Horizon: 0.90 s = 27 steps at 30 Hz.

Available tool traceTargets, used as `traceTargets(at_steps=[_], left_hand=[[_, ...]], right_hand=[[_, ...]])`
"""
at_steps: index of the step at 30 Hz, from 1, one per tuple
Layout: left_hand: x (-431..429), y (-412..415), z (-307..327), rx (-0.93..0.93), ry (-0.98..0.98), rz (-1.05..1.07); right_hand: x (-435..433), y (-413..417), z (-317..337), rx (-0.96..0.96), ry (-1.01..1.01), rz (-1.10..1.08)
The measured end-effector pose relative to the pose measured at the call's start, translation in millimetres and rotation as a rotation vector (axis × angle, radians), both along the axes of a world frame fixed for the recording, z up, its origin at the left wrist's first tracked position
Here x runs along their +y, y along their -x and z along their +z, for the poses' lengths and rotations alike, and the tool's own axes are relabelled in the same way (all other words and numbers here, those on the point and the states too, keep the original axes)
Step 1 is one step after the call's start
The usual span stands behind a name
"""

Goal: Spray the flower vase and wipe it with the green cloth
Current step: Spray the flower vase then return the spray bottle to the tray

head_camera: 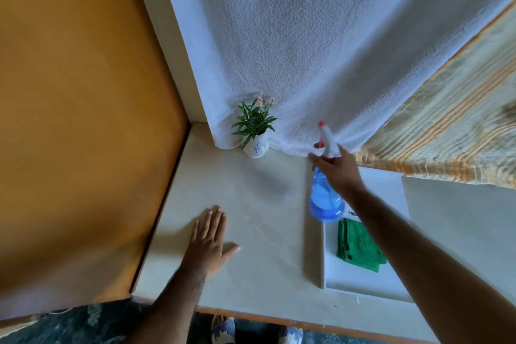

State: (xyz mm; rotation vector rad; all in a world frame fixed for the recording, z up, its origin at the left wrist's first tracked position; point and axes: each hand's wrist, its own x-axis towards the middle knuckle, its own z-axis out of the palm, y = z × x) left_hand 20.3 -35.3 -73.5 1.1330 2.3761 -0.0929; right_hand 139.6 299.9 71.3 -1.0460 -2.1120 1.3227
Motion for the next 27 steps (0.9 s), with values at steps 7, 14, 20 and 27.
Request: traceTargets(at_steps=[7,14,20,27], left_hand=[[2.3,-1.5,6.0,-0.033,-0.020,0.010],[0.1,-0.1,3.8,-0.015,-0.046,0.016],[-1.8,-1.3,-0.9,0.013,-0.072,0.014],[-2.2,0.0,-2.3,0.026,-0.068,0.006]], right_hand=[[-55.1,57.0,-46.4,-0.300,0.114,0.131],[-67.7,79.0,-54.0,-0.431,0.072,0.151],[-71.2,84.9,-52.3,-0.463,0.065,0.150],[-73.4,92.1,-54.0,-0.546,-0.026,0.084]])
